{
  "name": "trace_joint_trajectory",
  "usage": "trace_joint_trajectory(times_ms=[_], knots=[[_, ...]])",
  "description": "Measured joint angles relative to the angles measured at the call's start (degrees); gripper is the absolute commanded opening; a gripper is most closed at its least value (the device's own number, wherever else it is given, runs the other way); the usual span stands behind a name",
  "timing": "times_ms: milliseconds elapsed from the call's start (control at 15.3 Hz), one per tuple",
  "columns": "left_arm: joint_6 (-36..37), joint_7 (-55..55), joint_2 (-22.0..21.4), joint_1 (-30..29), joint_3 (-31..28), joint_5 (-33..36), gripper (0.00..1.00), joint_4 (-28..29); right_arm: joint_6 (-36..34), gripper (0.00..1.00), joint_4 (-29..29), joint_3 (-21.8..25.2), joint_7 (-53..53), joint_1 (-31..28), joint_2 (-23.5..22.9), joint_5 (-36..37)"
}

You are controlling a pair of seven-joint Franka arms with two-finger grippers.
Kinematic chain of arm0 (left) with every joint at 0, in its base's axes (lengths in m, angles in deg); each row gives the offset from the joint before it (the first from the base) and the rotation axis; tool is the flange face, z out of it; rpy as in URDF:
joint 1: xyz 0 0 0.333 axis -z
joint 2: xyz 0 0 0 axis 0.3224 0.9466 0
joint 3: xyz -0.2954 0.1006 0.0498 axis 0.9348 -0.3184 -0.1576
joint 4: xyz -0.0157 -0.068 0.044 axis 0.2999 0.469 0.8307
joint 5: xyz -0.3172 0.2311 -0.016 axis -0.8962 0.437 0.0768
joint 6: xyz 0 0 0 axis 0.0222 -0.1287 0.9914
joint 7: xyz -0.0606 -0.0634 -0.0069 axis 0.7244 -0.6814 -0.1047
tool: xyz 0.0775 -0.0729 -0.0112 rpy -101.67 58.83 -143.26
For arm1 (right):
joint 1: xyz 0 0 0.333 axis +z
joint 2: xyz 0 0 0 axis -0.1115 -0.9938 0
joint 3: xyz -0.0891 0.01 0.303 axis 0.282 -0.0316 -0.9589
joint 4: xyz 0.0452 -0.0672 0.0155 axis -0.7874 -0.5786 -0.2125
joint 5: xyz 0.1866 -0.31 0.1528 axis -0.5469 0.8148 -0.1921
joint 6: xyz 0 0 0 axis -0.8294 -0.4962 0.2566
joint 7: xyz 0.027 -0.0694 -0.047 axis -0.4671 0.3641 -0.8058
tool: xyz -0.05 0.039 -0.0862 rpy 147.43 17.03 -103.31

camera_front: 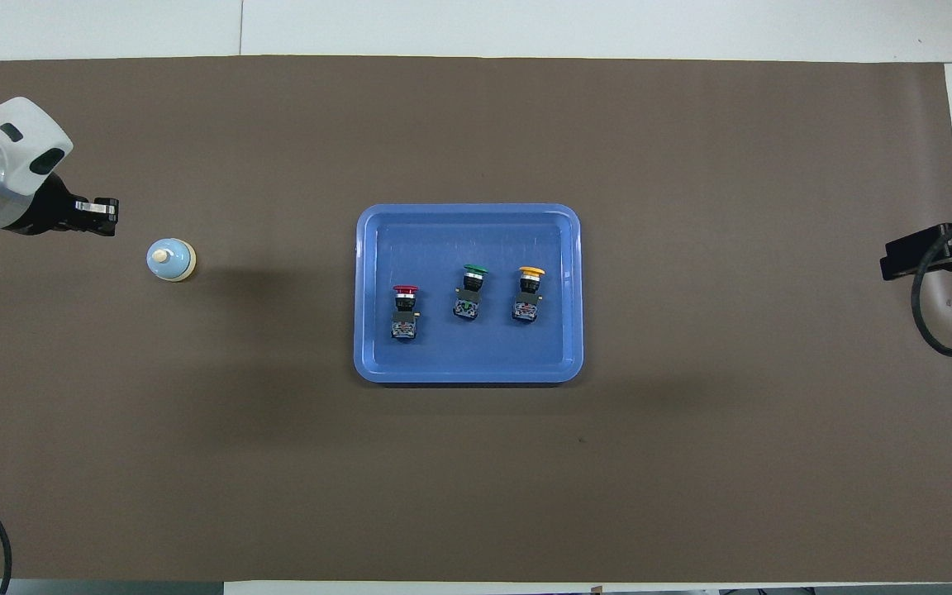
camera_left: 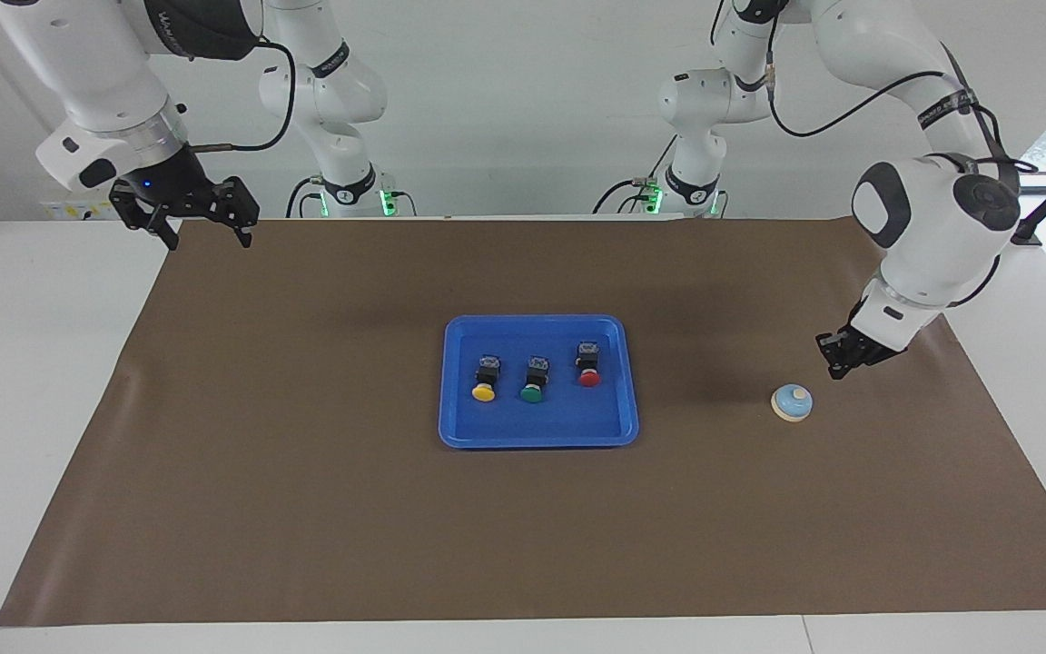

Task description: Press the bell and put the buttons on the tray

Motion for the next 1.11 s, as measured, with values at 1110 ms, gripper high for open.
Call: trace_joint_trajectory(times_ms=[1110], knots=[[-8.0, 0.0, 0.7, 0.0, -0.1, 0.0, 0.00, 7.6, 0.0, 1.00, 0.0, 0.1, 0.0, -0.1, 0.0, 0.0]])
